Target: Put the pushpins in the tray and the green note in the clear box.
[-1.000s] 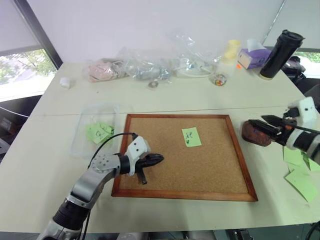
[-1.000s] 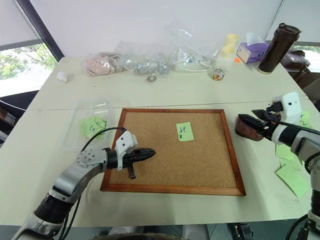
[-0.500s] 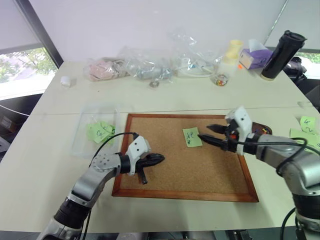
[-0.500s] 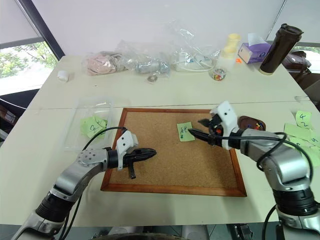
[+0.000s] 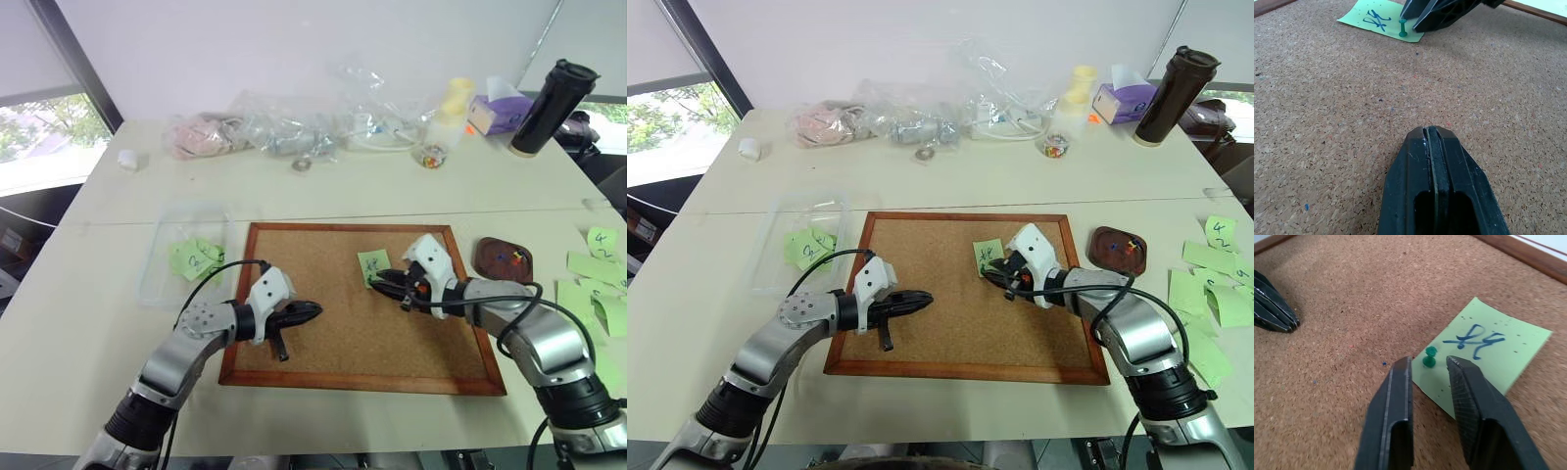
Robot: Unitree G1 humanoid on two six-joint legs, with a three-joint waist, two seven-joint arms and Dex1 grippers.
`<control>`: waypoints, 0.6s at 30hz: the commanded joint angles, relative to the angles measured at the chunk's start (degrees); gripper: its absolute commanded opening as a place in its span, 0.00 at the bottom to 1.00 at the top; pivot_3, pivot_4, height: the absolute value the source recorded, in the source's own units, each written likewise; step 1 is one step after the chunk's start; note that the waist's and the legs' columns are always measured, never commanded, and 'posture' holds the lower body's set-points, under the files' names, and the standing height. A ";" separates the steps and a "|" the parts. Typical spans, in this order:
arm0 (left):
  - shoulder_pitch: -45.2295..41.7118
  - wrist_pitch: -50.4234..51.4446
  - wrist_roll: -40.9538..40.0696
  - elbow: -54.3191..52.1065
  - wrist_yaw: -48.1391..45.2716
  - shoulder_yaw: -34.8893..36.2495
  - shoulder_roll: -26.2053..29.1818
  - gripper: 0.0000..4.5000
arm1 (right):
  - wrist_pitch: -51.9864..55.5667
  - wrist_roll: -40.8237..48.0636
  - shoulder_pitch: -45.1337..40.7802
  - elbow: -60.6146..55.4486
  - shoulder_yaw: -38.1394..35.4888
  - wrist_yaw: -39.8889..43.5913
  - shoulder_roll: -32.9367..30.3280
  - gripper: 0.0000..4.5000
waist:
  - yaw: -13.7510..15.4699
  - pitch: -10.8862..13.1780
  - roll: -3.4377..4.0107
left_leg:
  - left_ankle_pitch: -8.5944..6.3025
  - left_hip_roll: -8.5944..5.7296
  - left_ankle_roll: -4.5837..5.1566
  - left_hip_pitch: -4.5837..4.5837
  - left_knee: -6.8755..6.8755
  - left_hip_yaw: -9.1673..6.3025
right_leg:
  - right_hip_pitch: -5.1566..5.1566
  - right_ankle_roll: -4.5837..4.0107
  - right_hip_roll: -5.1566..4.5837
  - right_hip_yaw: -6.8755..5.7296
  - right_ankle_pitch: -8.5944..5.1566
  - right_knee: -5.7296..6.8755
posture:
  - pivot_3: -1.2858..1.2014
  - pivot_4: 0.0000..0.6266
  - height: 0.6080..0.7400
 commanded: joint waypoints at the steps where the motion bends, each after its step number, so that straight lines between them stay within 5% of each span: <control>1: 1.45 2.21 1.39 1.57 0.42 -0.98 0.94 0.00 | -1.12 -0.90 -1.27 -0.05 0.07 0.17 0.73 0.24 | 0.00 0.00 0.00 | 0.00 0.00 0.00 0.00 0.00 0.00 | 0.00 0.00 0.00 0.00 0.00 0.00 | 0.52 0.24 1.00; 6: 1.38 2.82 1.32 0.97 0.63 -0.97 0.93 0.00 | -1.71 -2.03 -1.75 1.51 0.11 0.38 1.86 0.24 | -0.05 0.00 0.00 | 0.00 0.01 0.00 0.00 -0.01 0.00 | -0.01 0.00 0.00 0.00 0.00 0.01 | 0.52 0.24 1.00; 10: 1.31 3.29 1.26 0.61 0.80 -0.94 0.88 0.00 | -1.93 -2.61 -1.68 1.97 0.12 0.84 2.36 0.02 | -0.05 0.00 0.00 | 0.00 0.00 0.00 0.00 -0.01 0.00 | -0.01 0.00 0.00 0.00 0.00 0.01 | 0.52 0.24 1.00; 18: 1.26 4.28 1.00 -0.07 1.10 -0.89 0.89 0.00 | -0.58 -1.51 -3.02 -0.45 -1.29 1.23 2.77 0.02 | -0.06 0.00 0.01 | 0.00 0.01 0.00 0.01 -0.01 0.00 | -0.01 0.00 0.00 0.00 0.00 0.01 | 0.52 0.24 1.00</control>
